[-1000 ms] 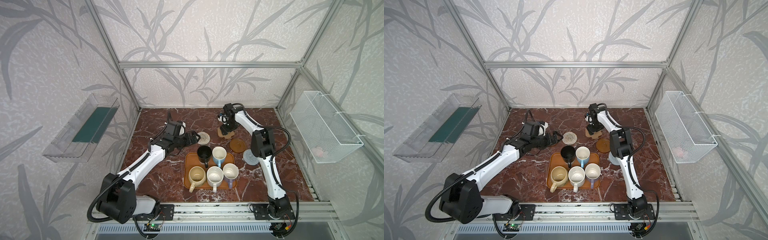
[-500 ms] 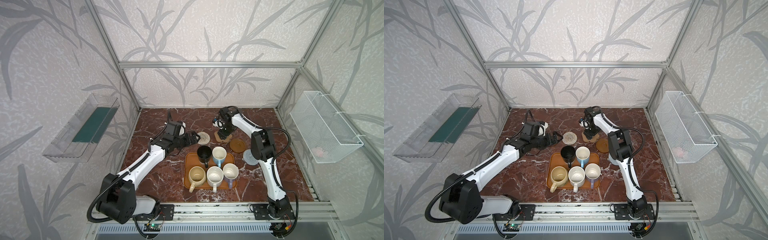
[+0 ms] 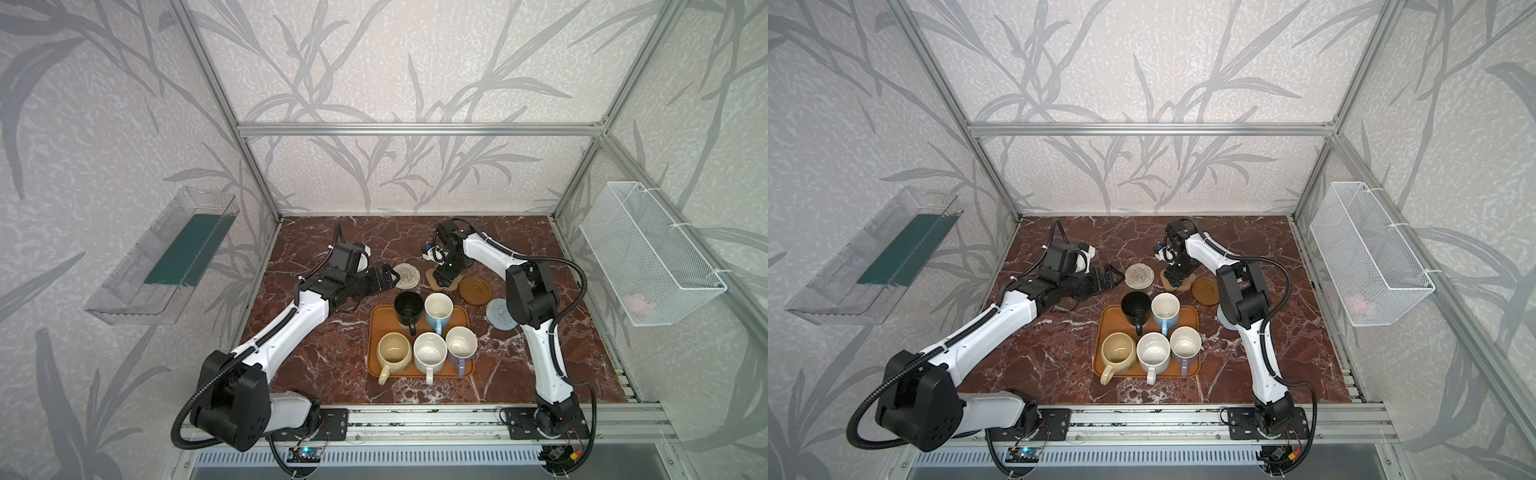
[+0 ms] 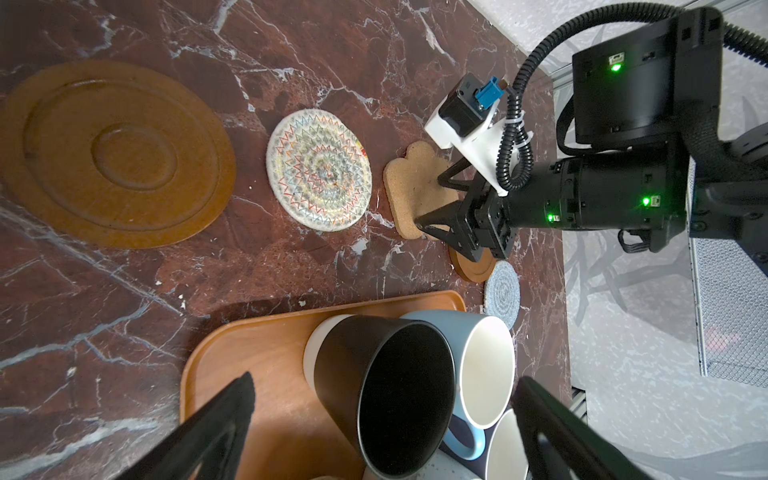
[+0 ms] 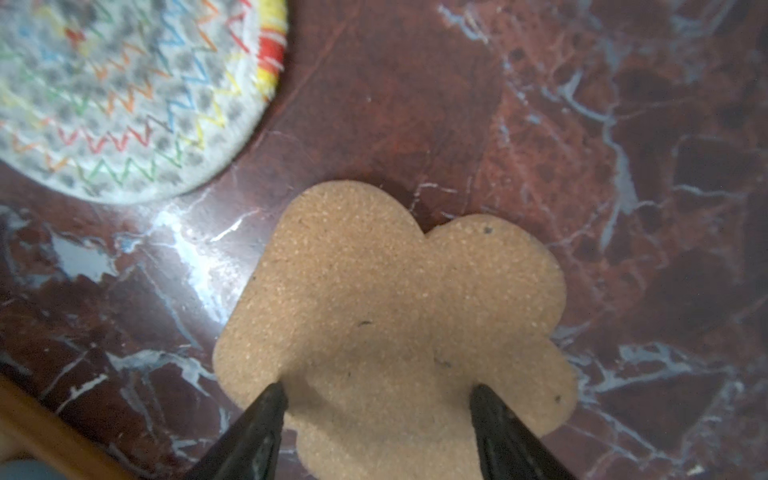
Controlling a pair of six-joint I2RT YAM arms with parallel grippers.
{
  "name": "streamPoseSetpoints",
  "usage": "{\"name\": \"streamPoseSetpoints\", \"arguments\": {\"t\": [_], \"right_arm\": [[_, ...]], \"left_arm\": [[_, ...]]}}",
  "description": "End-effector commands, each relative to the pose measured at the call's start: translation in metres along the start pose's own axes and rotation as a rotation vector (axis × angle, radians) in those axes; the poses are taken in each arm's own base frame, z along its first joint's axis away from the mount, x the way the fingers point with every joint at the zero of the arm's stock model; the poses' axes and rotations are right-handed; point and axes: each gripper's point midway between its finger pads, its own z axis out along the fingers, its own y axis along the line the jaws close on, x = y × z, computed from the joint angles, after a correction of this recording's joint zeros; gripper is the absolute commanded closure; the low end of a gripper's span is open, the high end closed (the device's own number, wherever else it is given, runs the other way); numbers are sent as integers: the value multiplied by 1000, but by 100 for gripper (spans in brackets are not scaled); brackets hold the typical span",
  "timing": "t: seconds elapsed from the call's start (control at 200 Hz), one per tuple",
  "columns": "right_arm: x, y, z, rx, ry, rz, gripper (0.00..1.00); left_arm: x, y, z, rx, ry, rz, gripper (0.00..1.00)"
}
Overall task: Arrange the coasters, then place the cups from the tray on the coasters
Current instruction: 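Grip the cork flower coaster with right gripper and slide it toward the woven coaster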
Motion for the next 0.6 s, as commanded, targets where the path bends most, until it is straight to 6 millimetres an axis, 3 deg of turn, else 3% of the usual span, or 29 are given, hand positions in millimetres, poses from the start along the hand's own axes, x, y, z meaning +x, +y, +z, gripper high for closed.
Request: {"name": "streamPoseSetpoints", "arguments": {"t": [0.0,0.14,0.34,0.465,0.595], "right_arm": [[-23,-4,-34,27,-137,79,27],[-11,-11,-38,4,-135,255,27],[17,14,-23,-113,-88,434,29],[15,23,-16,-160,-132,434,31],[15,19,-7,-153,-124,428,33]], "left_arm": [[-11,-11,-16,15,-44,35,1],[-10,-12,-18,19,-39,35,0],[-8,-16,-18,36,-30,30,1],[-9,-20,-18,52,-28,27,1],[-10,-24,-17,67,-17,27,1]]}}
